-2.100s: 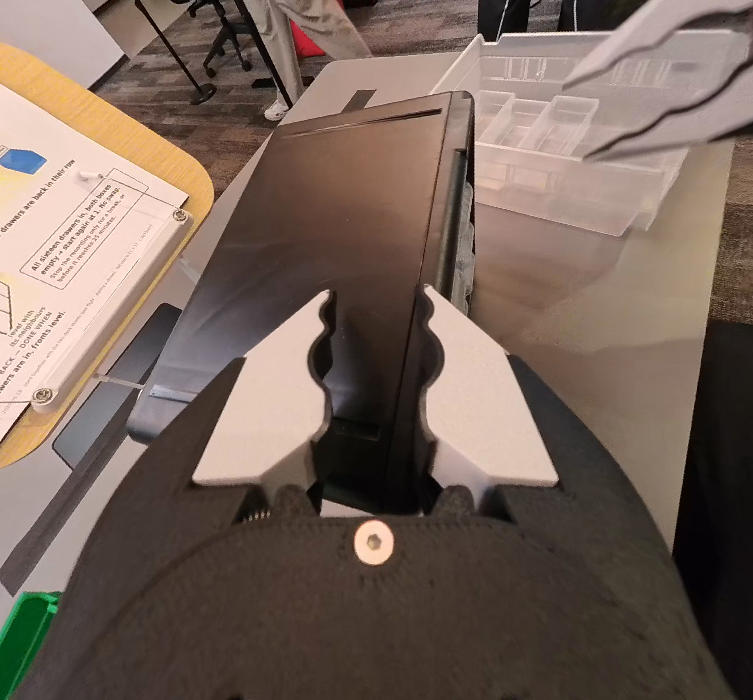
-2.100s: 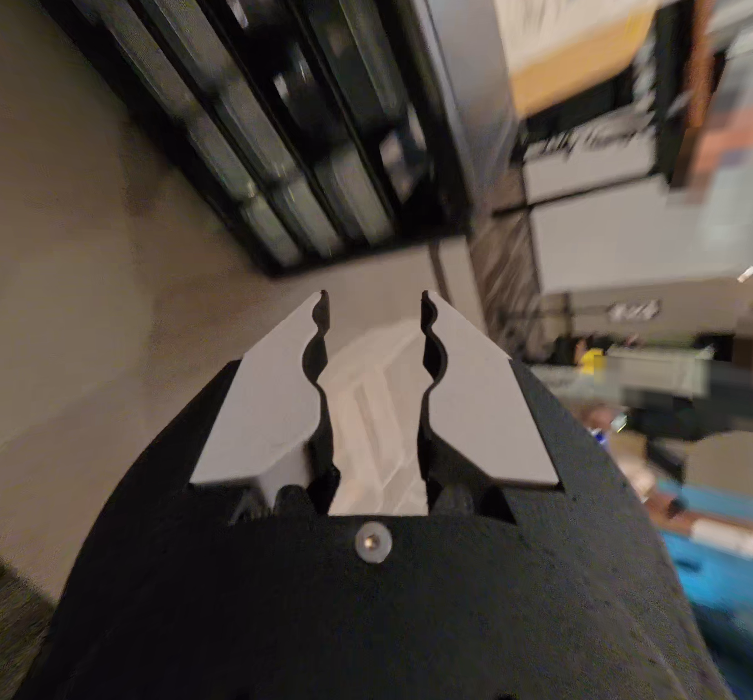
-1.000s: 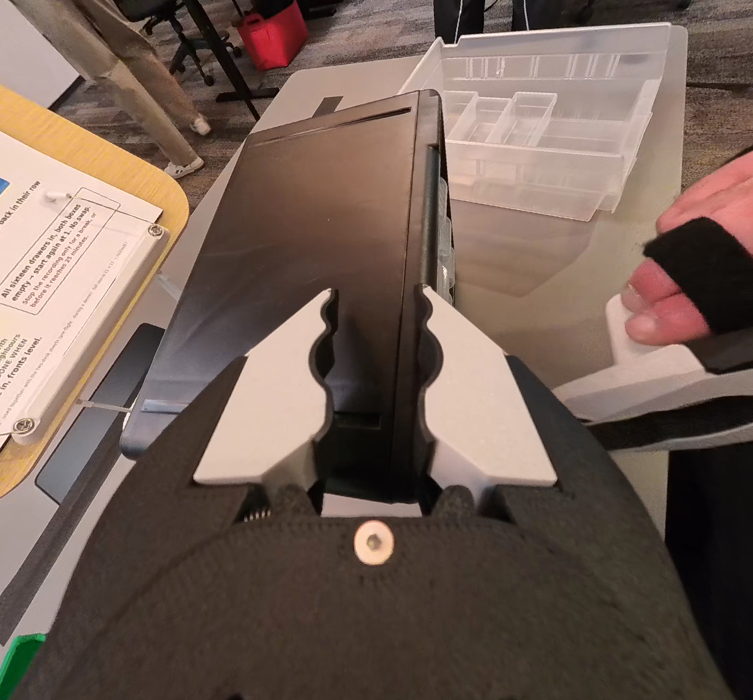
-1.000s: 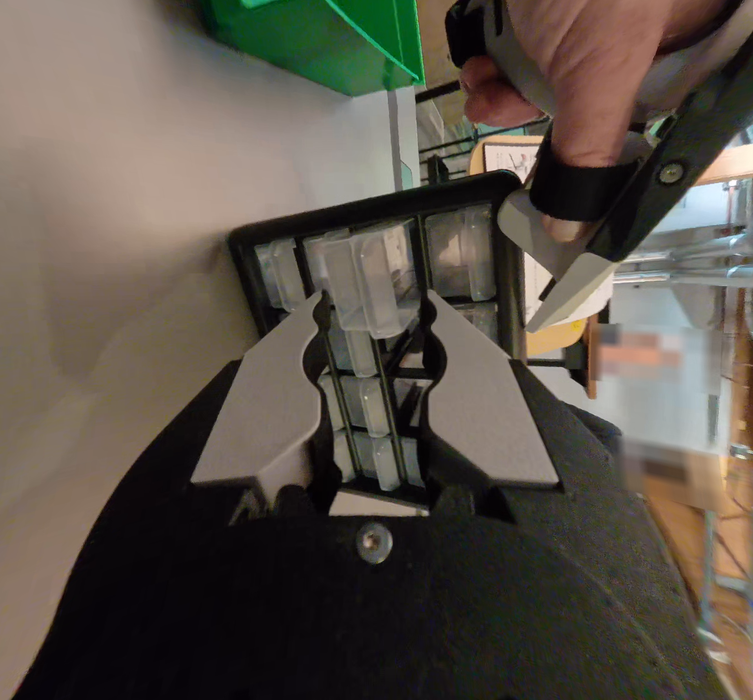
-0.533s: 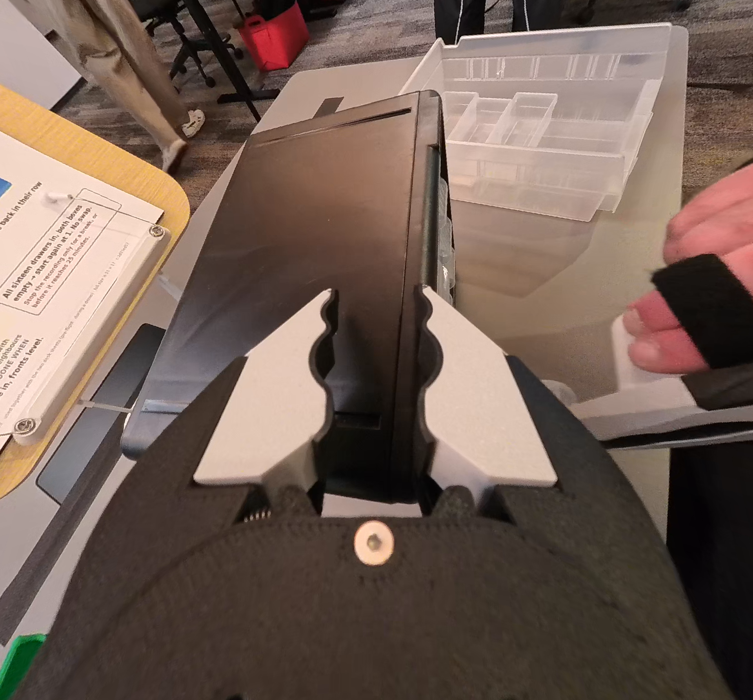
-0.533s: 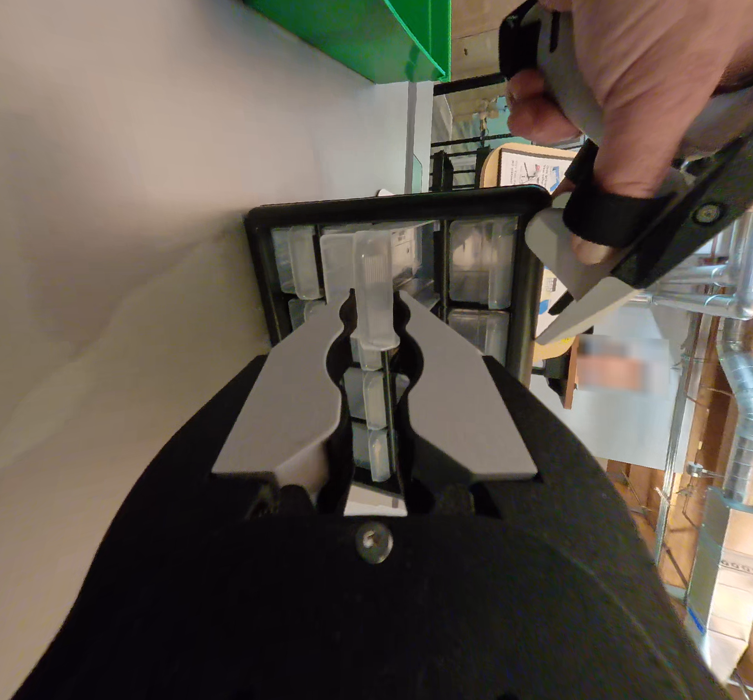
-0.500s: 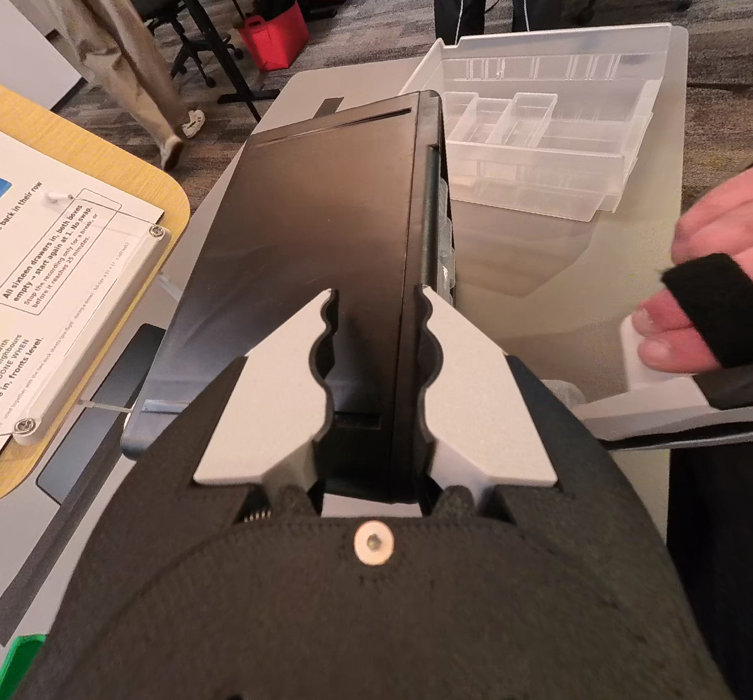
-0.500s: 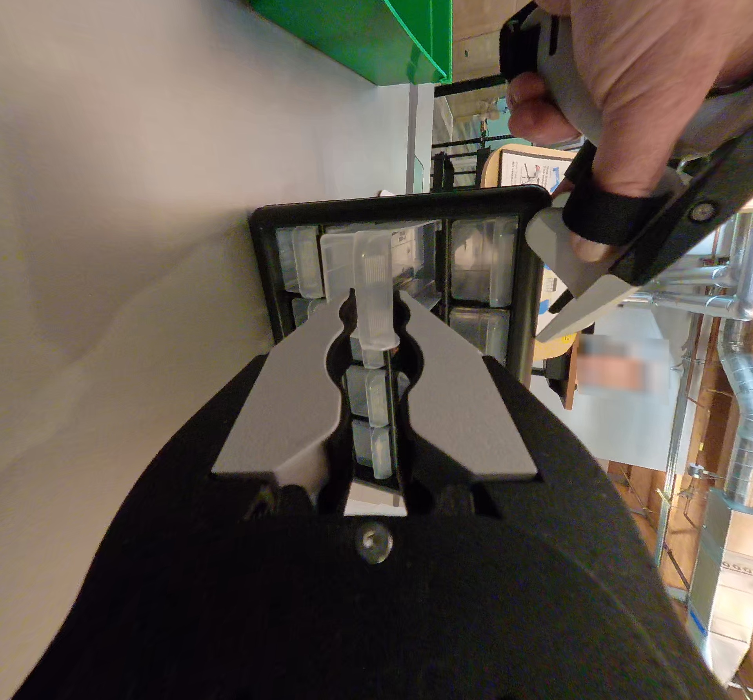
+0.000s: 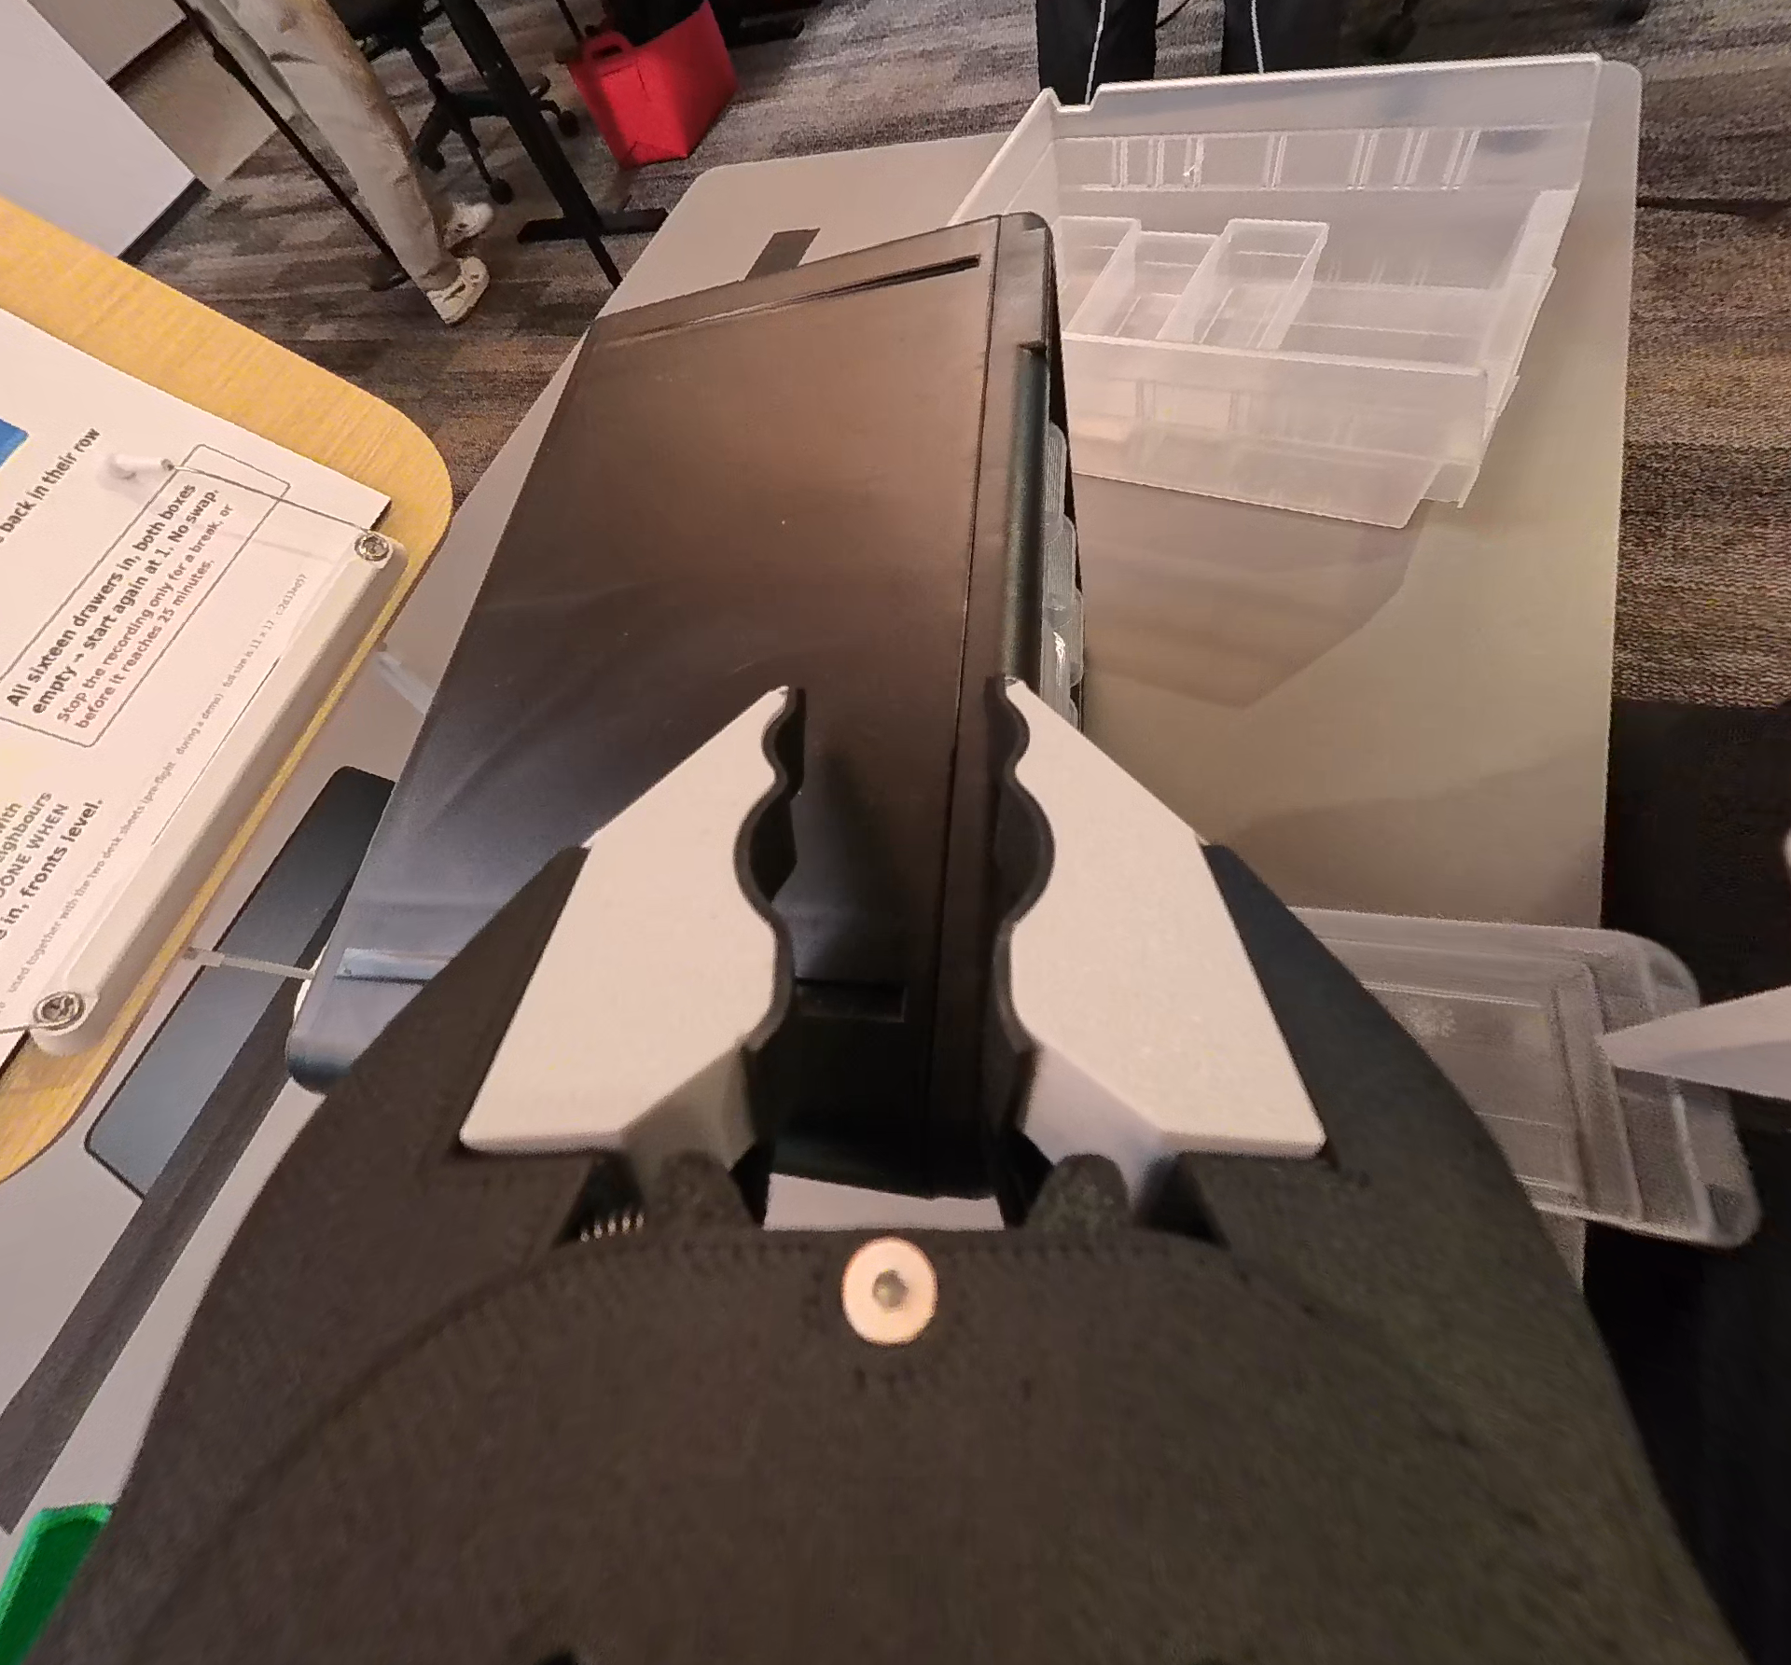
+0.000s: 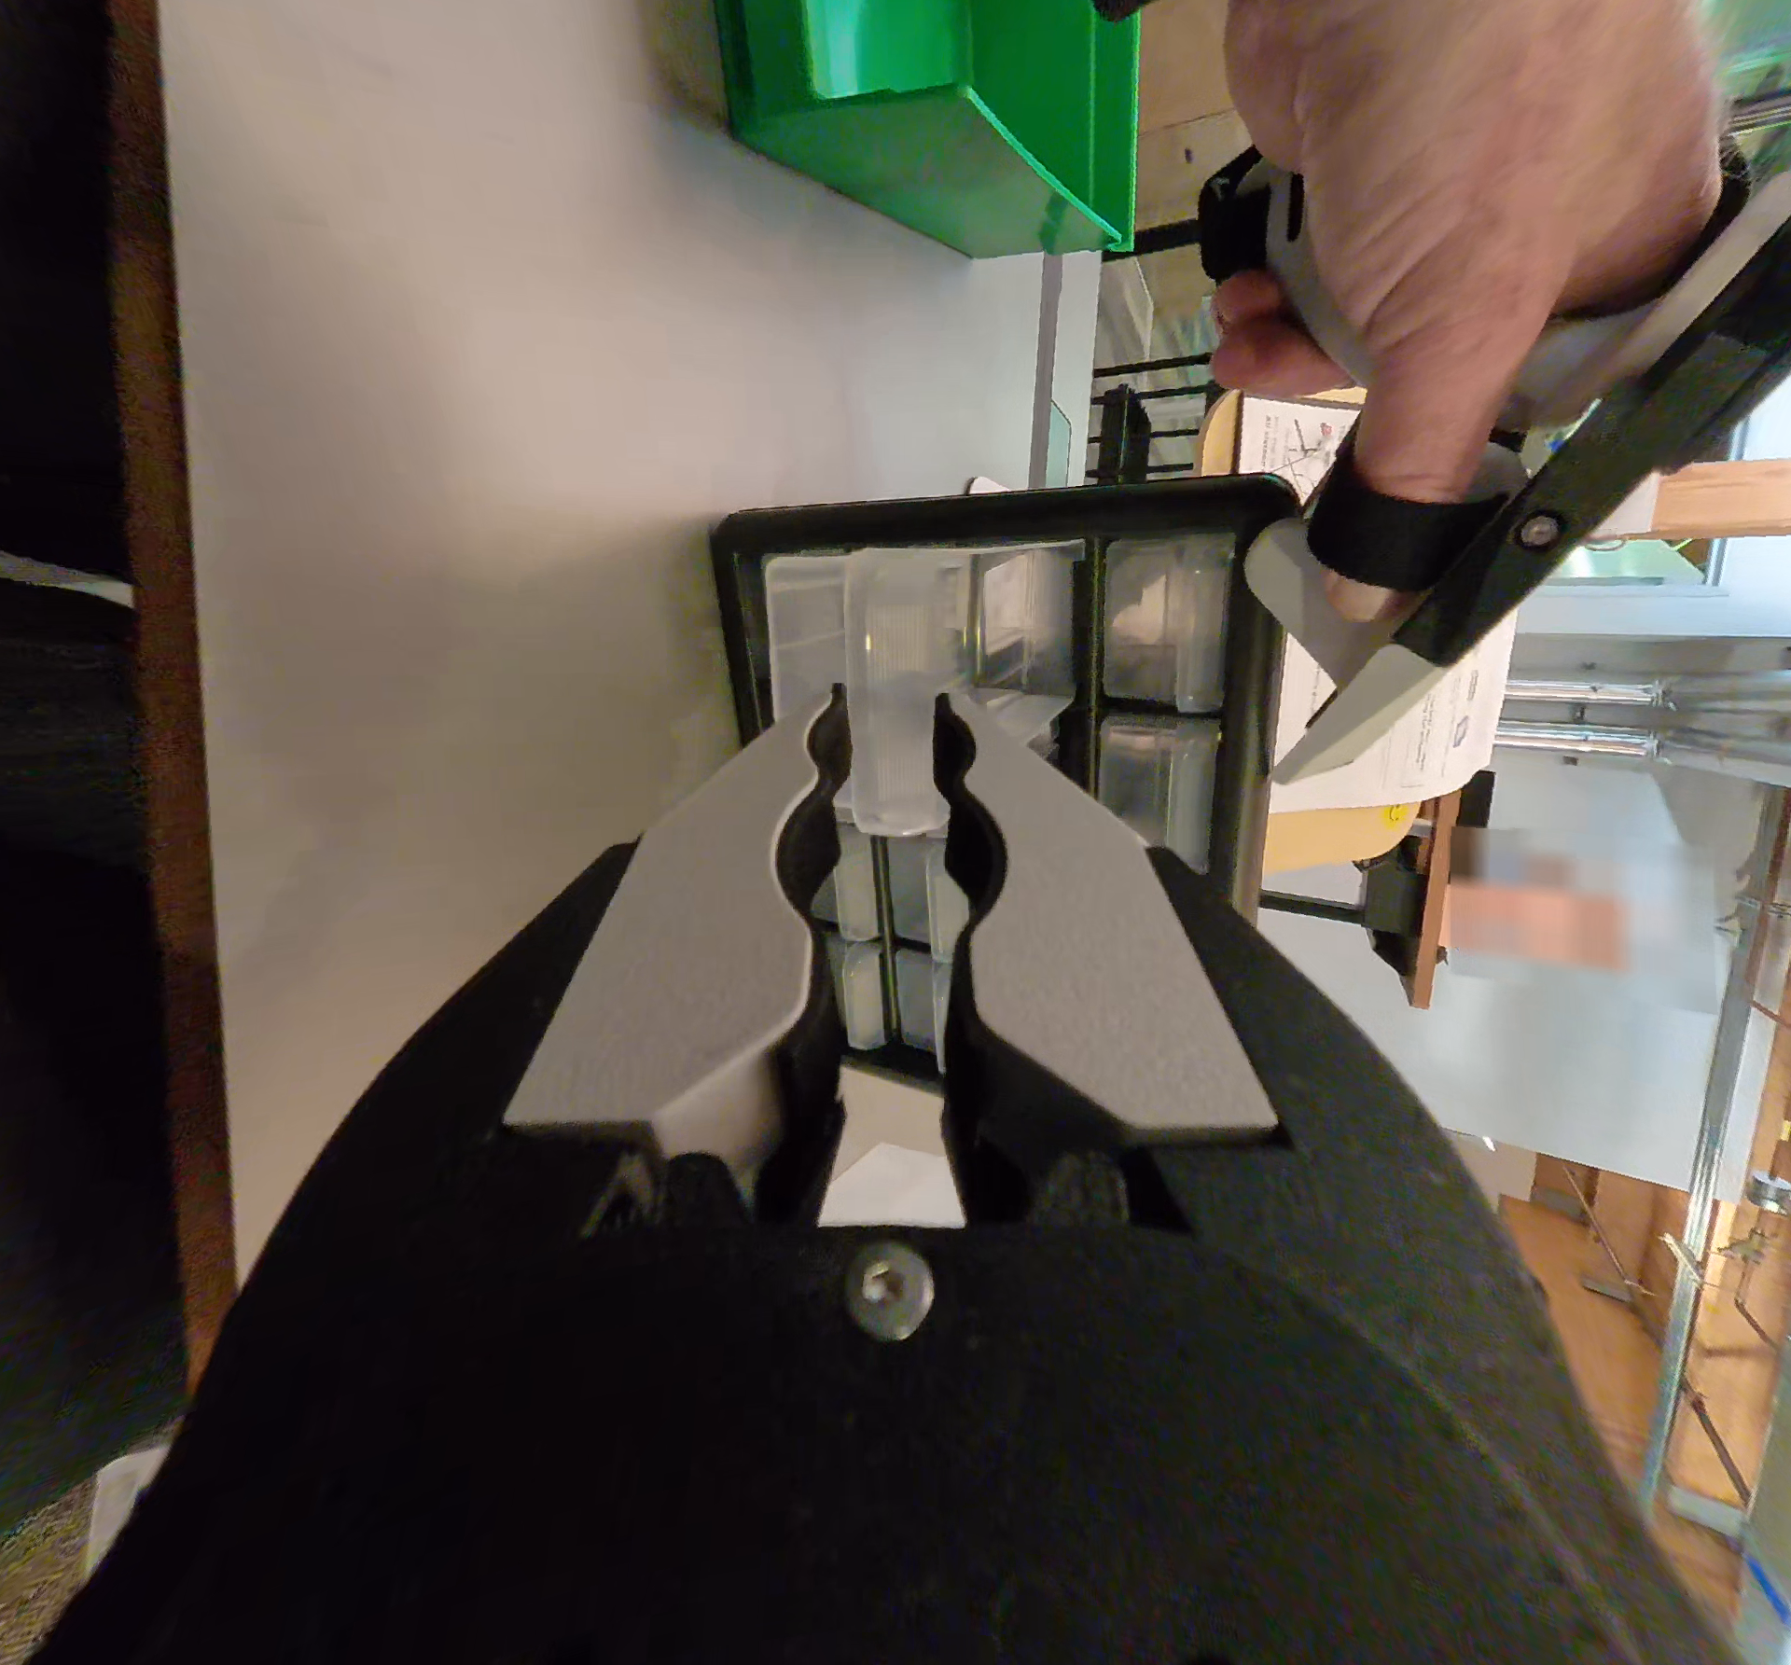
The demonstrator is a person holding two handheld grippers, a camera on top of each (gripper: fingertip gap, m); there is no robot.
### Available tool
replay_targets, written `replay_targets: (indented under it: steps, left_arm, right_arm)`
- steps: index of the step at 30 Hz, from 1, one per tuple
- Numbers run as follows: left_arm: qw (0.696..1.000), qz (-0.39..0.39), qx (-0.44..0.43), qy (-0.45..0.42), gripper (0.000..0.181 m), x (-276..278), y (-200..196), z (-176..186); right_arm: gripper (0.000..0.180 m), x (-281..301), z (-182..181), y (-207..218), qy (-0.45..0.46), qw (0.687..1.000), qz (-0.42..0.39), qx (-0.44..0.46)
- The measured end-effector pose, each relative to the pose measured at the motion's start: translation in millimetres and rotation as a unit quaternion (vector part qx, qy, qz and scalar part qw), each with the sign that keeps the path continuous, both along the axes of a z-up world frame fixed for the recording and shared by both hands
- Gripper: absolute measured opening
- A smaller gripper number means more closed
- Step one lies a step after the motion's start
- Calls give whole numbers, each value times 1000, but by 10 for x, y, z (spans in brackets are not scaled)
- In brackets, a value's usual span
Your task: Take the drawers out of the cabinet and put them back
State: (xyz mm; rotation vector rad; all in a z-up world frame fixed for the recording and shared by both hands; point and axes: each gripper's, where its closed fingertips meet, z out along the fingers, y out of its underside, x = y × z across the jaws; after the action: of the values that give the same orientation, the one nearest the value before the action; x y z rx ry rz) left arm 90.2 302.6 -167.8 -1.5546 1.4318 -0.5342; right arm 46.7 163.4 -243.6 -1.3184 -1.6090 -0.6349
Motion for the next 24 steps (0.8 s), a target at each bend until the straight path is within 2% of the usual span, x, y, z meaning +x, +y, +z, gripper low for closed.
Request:
replay_targets:
  steps: [11,15,19,24]
  left_arm:
    - [1000,1,0,0,36,2,3,-1]
    - [1000,1,0,0,36,1,3,0]
    - [1000,1,0,0,36,2,4,0]
    - [1000,2,0,0,36,2,5,0]
  right_arm:
    - [15,124,308,-157,37,999,-2,-36]
    - [15,268,315,-247,44,996,-10,-78]
    - [15,526,96,-336,40,990,-43,-132]
    - [15,922,-510,-324,-21,984,-80,-158]
